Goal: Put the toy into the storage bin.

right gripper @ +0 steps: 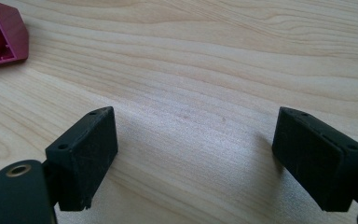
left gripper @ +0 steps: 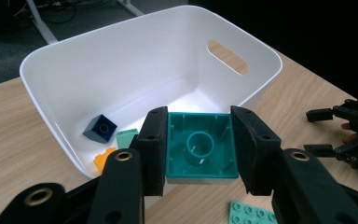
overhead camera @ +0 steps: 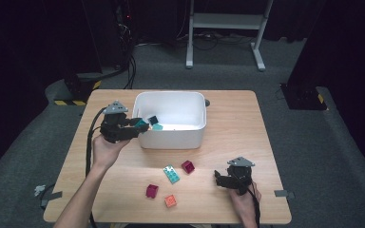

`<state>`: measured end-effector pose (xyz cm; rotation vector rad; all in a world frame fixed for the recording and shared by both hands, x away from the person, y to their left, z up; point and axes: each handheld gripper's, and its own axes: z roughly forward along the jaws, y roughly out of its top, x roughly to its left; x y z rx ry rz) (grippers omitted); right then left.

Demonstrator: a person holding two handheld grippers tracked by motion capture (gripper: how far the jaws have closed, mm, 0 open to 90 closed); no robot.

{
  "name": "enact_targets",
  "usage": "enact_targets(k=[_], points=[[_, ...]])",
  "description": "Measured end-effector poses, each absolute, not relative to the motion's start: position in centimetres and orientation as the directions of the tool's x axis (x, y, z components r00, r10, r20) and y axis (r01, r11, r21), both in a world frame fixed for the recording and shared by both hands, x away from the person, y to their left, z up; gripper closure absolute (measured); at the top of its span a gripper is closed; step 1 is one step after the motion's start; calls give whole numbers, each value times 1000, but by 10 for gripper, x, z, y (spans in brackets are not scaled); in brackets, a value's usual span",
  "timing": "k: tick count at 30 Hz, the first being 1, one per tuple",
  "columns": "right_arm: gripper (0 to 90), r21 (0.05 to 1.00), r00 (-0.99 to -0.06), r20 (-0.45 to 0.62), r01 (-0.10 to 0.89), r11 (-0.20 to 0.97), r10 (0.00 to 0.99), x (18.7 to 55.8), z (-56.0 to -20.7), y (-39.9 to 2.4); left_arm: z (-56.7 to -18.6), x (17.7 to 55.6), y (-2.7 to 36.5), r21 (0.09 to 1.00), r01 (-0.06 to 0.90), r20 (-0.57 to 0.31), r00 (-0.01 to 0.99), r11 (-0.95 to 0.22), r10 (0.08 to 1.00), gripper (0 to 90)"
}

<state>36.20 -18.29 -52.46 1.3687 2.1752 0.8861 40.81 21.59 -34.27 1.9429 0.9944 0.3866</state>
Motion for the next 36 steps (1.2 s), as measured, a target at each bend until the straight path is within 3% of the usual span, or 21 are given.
enact_targets(k=[15,30,36], points=[[137,705,-427,-15,636,312,904,362,-525,-183,-333,430,203,816,498,-98,619,-293,780,584],[137,705,-427,-15,636,313,904,362,-525,-183,-345,452,200,801,533,-112,584,-274,804,584],[137,705,-427,-15,636,312,904,362,-525,-183,-350,457,195,792,535,-79,569,-295,819,583]])
